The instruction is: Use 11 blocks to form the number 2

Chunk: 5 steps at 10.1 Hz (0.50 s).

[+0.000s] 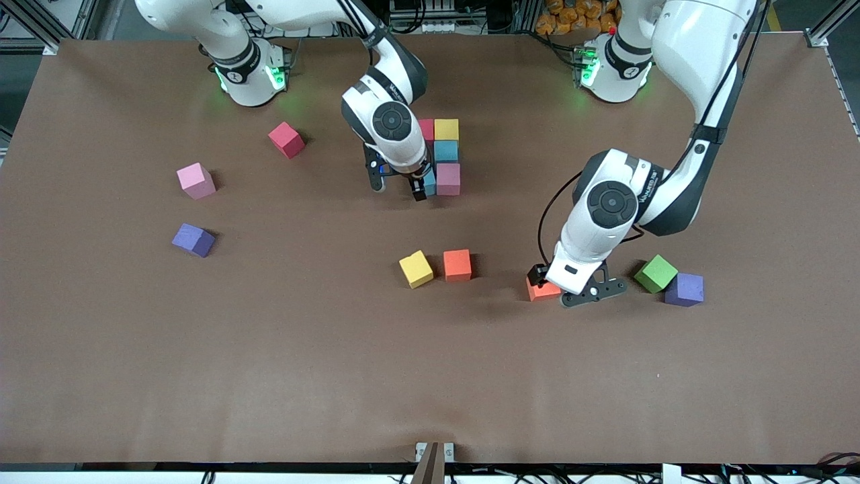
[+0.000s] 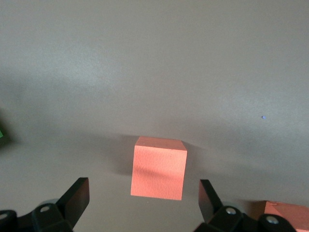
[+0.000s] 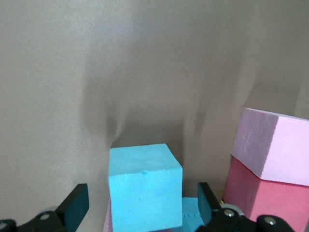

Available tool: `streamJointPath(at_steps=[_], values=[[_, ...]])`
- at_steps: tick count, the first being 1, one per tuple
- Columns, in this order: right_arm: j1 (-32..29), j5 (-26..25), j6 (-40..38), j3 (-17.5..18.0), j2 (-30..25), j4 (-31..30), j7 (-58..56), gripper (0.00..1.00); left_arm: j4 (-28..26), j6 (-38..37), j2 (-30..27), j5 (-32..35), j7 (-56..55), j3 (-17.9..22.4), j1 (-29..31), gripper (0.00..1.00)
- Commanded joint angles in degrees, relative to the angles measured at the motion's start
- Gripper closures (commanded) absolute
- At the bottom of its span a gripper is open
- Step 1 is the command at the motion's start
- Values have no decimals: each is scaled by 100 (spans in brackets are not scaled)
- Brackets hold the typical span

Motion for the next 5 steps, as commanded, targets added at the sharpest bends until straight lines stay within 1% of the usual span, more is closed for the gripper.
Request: streamJointPath(at_steps=[1, 3, 5], values=[[-199, -168, -257, 9, -110, 119, -183, 0, 144, -108, 109, 58, 129, -6, -8, 0], [-480, -458, -371, 9, -137, 181, -552, 0, 144, -100, 196, 40, 182, -6, -17, 0], [-831, -520, -554, 9, -242, 181, -1358, 0, 144, -100, 258, 31, 182, -6, -17, 0]])
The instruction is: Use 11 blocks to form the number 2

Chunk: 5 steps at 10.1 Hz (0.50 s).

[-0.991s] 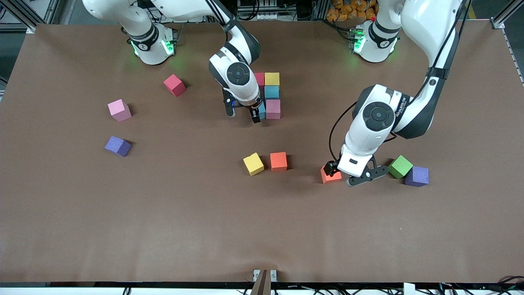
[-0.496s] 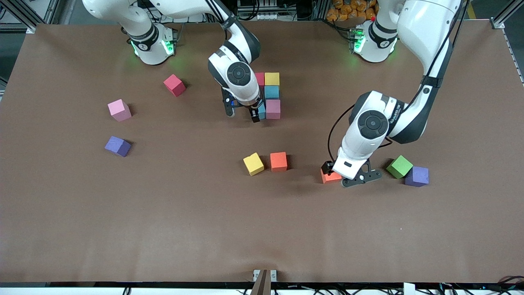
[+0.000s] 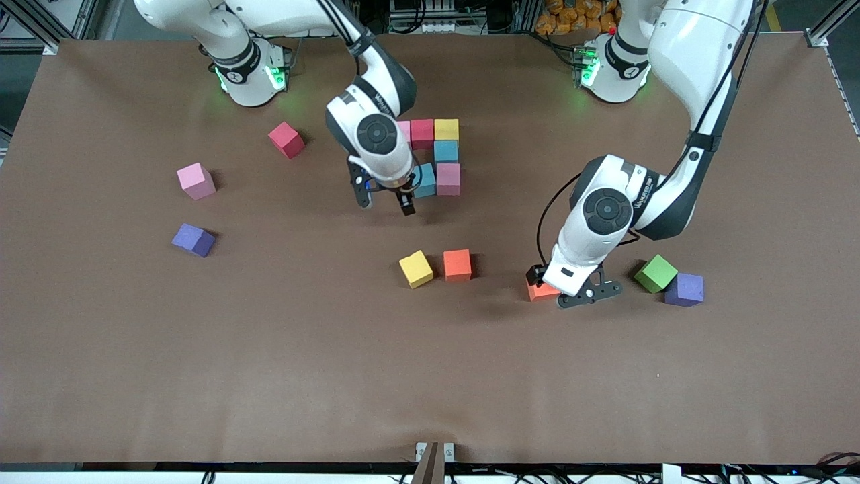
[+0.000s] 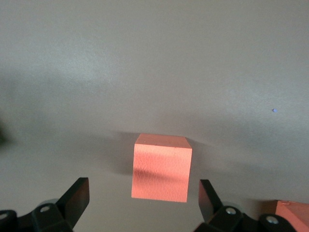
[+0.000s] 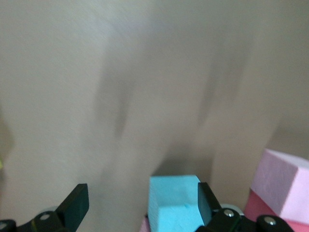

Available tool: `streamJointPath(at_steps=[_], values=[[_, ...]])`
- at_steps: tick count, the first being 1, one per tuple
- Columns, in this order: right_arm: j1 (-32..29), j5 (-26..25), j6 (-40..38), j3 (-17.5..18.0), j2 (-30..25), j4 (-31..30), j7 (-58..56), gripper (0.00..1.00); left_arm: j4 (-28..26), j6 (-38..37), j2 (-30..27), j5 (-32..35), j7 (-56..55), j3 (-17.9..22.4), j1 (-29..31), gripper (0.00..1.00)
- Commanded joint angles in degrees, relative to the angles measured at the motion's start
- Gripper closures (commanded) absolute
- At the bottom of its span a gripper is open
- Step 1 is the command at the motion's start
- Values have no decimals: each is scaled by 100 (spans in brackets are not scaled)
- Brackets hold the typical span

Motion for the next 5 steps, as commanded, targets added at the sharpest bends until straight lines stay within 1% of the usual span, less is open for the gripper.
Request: streamJointPath(at_steps=[1, 3, 5], values=[[-518, -127, -537, 49, -325, -29, -1037, 0, 144, -81, 154, 31, 77, -4, -16, 0], [-1203, -513, -1267, 57, -703, -38, -2302, 0, 153, -55, 225, 49, 77, -4, -16, 0], [-1714, -541, -1489, 40, -932, -56, -3560, 0, 231, -46, 295, 31, 77, -4, -16, 0]])
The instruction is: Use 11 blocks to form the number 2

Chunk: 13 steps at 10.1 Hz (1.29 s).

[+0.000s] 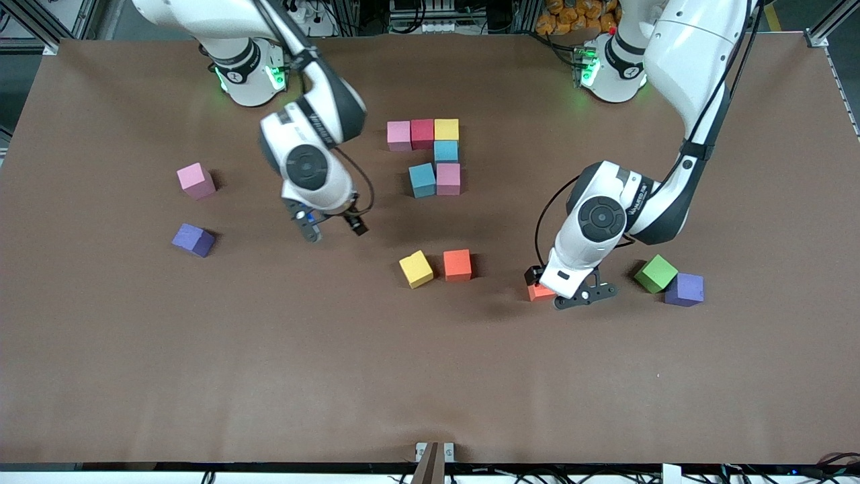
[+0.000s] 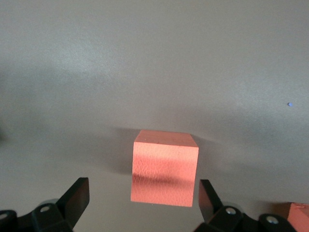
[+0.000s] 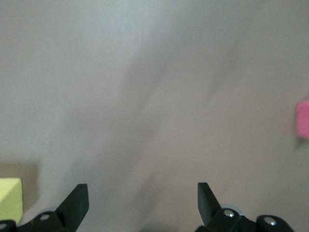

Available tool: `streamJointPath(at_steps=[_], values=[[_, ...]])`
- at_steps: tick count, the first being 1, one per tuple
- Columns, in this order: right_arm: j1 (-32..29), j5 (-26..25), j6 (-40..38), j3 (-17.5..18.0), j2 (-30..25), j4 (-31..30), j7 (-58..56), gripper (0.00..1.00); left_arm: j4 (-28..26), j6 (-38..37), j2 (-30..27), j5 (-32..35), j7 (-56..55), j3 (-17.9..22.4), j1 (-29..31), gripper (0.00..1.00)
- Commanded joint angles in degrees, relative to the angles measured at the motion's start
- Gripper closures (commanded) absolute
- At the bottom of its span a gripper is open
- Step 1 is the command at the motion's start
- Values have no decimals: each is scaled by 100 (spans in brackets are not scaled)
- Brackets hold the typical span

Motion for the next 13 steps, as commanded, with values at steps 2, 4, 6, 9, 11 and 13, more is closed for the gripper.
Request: streamJointPath(at_steps=[2, 4, 6, 9, 11, 13], values=[[-677, -107, -376, -131, -428, -95, -1890, 0, 342, -49, 266, 14, 41, -1, -23, 0], [-783, -107, -508, -579, -482, -87, -3120, 0, 482, -31, 451, 14, 6, -1, -84, 0], [-845, -107, -578, -1097, -517, -104, -4350, 0, 527, -31, 531, 22, -3, -1, -93, 0], [-1196, -168, -588, -1644, -473, -130, -6364, 0, 527, -49, 461, 23, -21, -1, -171, 0], [-1547, -510, -527, -1654, -421, -130, -7017, 0, 518, -110, 303, 40, -30, 0, -268, 0], [-1759, -538, -264, -1653, -298, -139, -7528, 0, 535, -110, 320, 40, -239, -1, -592, 0]])
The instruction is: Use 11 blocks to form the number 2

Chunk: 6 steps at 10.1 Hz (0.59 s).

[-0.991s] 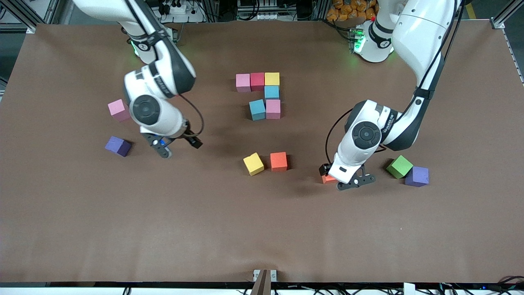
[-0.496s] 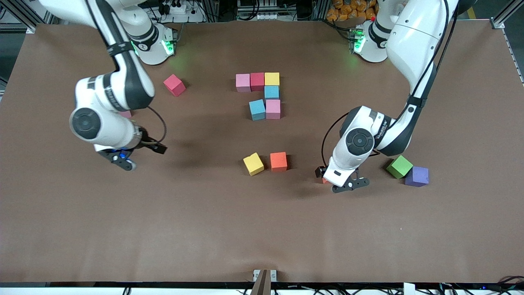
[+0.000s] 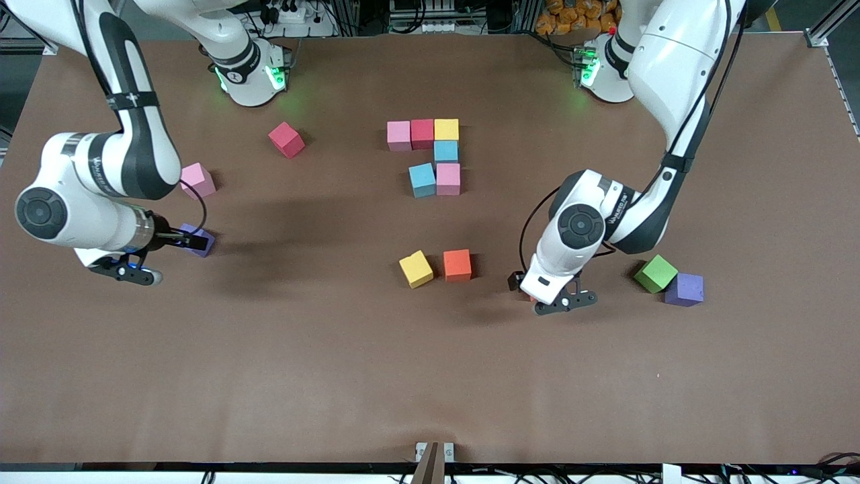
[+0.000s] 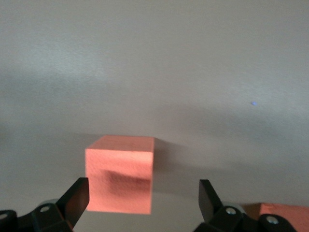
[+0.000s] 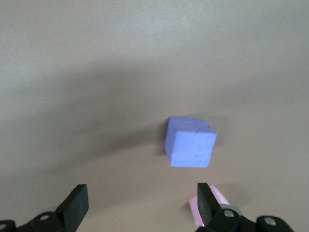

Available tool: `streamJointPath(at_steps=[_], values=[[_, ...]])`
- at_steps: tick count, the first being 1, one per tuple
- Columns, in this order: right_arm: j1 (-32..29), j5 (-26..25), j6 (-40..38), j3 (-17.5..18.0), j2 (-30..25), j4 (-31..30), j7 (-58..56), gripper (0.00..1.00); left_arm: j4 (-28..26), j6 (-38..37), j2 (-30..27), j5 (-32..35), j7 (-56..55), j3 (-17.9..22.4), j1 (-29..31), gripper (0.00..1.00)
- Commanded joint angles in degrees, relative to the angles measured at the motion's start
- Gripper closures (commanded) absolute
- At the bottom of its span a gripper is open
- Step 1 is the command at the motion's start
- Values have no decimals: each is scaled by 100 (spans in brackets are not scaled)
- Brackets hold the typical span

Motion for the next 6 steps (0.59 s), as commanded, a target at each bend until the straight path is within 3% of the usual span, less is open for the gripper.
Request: streamJointPath(at_steps=[1, 6], values=[[-273, -127, 366, 59, 118, -76, -563, 0, 12, -109, -21, 40, -378, 33, -455, 0], [-555, -92, 1306, 59, 277, -541, -838, 0, 355, -83, 164, -48, -1047, 33, -1203, 0]])
